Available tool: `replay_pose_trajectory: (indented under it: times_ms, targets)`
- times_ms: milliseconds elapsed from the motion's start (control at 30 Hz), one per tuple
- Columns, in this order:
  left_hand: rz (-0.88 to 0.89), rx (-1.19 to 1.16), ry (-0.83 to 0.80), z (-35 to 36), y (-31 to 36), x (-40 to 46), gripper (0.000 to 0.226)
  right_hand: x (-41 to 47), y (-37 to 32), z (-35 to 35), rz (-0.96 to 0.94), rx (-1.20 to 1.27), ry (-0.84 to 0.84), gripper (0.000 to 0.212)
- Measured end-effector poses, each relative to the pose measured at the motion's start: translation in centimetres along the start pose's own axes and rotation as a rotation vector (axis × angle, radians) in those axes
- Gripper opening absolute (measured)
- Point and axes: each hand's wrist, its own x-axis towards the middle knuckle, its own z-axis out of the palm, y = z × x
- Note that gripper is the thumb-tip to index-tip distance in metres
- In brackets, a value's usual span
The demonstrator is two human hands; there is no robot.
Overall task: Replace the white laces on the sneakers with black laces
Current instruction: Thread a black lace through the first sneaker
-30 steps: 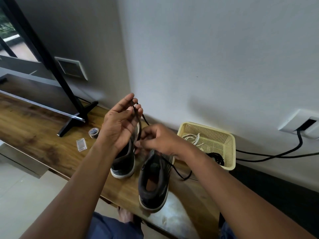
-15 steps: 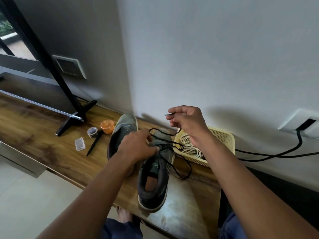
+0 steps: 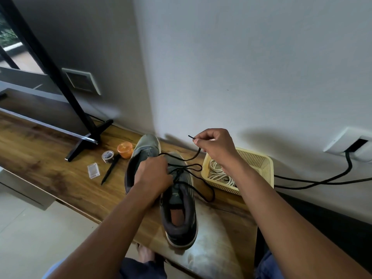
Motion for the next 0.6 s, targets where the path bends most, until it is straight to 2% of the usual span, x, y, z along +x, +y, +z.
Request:
replay_pose_trajectory:
  times_ms: [133, 200, 233, 267, 367, 400, 433, 500, 600]
  targets:
    - [0.041, -0.046, 0.136, -0.5, -0.3, 0.1, 0.018, 0.1, 0.0, -0.1, 0.034, 0.030, -0.007, 0.004]
    - [0.143, -0.164, 0.178, -1.3, -0.1, 0.2, 0.018, 0.1, 0.0, -0.2, 0.046, 0.054, 0.012, 0.003]
    - [0.233, -0.243, 0.138, -1.7, 0.0, 0.2, 0.017, 0.2, 0.0, -0.2, 0.048, 0.068, 0.017, 0.003]
    - [0.337, -0.326, 0.032, -2.2, 0.0, 0.2, 0.014, 0.2, 0.1, -0.2, 0.047, 0.077, 0.016, 0.003]
    - [0.544, -0.463, -0.497, -2.7, 0.4, -0.6, 0.005, 0.3, 0.2, -0.2, 0.024, 0.074, -0.009, 0.005]
    - [0.564, -0.440, -0.596, -2.6, 0.2, -0.8, 0.006, 0.3, 0.3, -0.1, 0.015, 0.051, -0.024, 0.007]
    - [0.556, -0.421, -0.611, -2.5, 0.1, -0.8, 0.008, 0.4, 0.5, -0.1, 0.005, 0.006, -0.041, 0.009]
    - [0.474, -0.453, -0.431, -2.6, -0.4, -0.5, 0.013, 0.5, 0.8, 0.1, -0.022, -0.112, -0.074, 0.011]
    - [0.198, -0.381, 0.031, -2.8, -1.4, 0.3, 0.018, 0.5, 1.1, 0.7, -0.076, -0.217, -0.125, 0.013]
